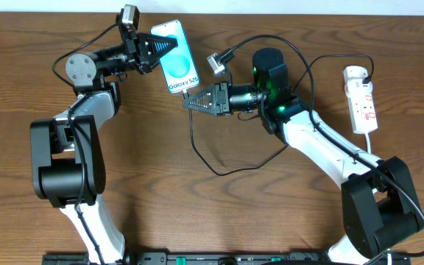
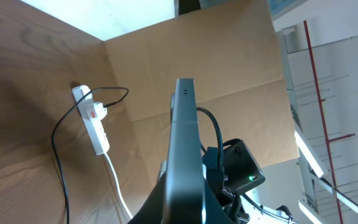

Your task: Plug charger to phone and switch on socket

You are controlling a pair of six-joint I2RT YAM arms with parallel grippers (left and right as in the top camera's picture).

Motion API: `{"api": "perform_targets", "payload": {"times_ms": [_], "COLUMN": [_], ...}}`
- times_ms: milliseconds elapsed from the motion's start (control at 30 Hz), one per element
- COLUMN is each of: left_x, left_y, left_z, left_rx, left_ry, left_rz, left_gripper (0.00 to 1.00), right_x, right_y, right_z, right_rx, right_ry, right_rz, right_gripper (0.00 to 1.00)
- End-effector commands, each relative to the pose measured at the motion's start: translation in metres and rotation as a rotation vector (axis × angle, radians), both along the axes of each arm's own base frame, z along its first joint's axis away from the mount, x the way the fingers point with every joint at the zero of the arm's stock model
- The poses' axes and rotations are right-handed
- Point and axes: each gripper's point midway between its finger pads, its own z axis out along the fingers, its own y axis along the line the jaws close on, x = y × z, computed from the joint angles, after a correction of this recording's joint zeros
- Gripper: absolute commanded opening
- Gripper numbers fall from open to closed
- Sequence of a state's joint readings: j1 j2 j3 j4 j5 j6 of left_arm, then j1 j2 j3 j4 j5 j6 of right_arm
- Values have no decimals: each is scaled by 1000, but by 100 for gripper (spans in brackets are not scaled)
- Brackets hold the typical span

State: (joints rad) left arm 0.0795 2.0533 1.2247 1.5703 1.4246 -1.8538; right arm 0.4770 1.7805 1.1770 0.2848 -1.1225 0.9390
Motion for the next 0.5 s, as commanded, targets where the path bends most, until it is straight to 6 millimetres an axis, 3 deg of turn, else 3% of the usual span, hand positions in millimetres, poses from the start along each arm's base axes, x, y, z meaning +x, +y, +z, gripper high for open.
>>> {"api": "perform_targets", "payload": {"times_ms": [0,467], "left_x": [-6,-5], "left_y": [0,2], "left_z": [8,8], "left_rx": [27,22], "left_ry": [-62,-40], "left_rz": [-19,-16], "left_gripper": [7,7], "right_x": [2,2], "right_y": [2,2], "right_z": [0,0], "right_rx": [1,1], "right_ry": [-7,-7], "right_rz": [1,1], "right_gripper": [1,1]}}
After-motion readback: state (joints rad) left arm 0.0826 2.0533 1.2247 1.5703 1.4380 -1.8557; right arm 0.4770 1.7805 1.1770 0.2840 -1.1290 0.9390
